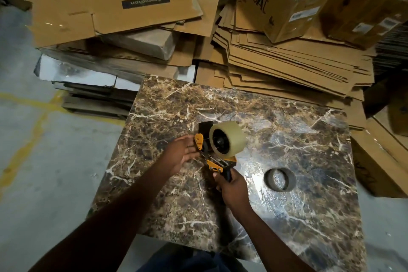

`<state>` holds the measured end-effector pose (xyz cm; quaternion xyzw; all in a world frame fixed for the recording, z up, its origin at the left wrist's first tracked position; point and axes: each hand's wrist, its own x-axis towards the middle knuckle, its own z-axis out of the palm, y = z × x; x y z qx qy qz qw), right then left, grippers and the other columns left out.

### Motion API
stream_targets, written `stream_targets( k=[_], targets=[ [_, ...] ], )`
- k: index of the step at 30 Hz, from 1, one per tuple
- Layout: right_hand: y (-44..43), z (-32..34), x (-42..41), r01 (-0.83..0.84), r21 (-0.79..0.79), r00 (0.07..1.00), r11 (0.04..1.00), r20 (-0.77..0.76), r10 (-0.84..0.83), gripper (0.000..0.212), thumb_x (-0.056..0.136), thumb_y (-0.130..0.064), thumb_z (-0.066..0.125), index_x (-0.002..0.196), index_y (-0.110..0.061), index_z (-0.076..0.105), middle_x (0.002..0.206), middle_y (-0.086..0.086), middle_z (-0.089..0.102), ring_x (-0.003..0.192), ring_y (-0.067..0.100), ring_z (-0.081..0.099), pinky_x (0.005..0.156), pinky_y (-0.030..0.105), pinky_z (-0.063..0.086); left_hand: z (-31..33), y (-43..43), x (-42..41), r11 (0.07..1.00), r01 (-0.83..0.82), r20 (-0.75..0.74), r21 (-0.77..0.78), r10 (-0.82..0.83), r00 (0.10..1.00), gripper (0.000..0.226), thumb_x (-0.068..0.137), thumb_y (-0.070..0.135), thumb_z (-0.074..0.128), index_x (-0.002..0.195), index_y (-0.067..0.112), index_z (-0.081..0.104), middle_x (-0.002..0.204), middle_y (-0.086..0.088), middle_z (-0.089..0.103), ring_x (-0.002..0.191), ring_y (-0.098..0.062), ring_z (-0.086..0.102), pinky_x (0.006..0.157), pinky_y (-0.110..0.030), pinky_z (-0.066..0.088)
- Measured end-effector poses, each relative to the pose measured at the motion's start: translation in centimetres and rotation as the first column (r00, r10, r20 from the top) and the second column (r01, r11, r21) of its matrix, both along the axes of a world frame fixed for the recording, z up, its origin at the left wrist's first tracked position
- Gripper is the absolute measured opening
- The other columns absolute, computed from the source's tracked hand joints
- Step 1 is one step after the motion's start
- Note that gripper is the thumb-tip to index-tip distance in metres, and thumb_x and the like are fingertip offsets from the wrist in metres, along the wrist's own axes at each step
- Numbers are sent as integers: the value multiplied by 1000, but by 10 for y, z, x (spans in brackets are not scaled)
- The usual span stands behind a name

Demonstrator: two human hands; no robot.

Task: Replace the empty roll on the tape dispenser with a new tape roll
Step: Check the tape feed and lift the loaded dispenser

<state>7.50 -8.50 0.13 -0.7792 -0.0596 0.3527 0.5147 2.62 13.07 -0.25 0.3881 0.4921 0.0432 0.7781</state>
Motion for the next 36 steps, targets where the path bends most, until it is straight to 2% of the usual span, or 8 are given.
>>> stream_targets(
  k=[2,8,13,17,23,28,30,36],
  targets=[
    [6,-7,1,-47,-74,997,996,65,52,9,87,-32,77,83,-29,70,69,5,71,68,28,70,67,44,57,-10,12,0,1000,-20,-50,-11,19,999,39,99,2,55,139,1,55,118,-24,71,95,-31,73,68,-38,62],
    [20,-14,1,-70,-91,990,993,117,81,14,90,-28,76,87,-15,70,72,10,70,62,16,59,59,21,46,-22,43,-1,985,126,-38,-121,-132,991,33,101,3,48,131,3,61,119,-20,74,104,-31,75,77,-36,63],
    [19,-19,-3,-59,-109,981,992,178,78,23,88,-22,77,73,-16,61,62,6,56,55,4,41,54,20,36,-34,61,9,986,164,-171,-18,-165,971,19,101,2,56,117,1,66,84,-17,78,65,-26,76,55,-33,61],
    [19,-28,-4,-104,-187,962,977,229,146,10,89,-18,72,84,-20,64,66,-1,62,58,6,50,57,25,42,-41,85,21,932,328,-282,155,-277,919,14,98,4,62,109,4,70,73,-15,72,44,-15,59,38,-23,45],
    [26,-37,-5,-160,-285,923,945,296,246,10,94,-19,66,103,-19,67,81,-6,66,72,10,62,59,16,38,-45,115,37,620,677,-446,397,-514,732,11,92,15,72,86,20,79,73,-7,76,49,-17,60,46,-25,47],
    [31,-36,-8,-143,-318,938,937,259,231,13,93,-18,65,105,-19,68,86,-7,67,77,13,64,63,25,42,-47,114,51,315,794,-587,519,-544,599,14,86,12,73,86,20,84,88,6,80,79,-10,71,80,-26,57],
    [31,-36,-9,-132,-326,948,936,234,215,18,92,-18,66,109,-19,69,89,-7,67,82,14,65,68,26,43,-48,111,56,195,830,-642,523,-550,534,20,83,9,69,85,23,84,91,5,81,81,-11,71,82,-28,58],
    [35,-31,-6,-124,-348,963,929,185,198,26,87,-12,67,112,-18,70,96,0,73,84,16,64,72,26,43,-47,111,53,117,809,-643,576,-546,537,17,79,9,66,74,25,72,76,11,72,71,-11,65,71,-29,52]
  ],
)
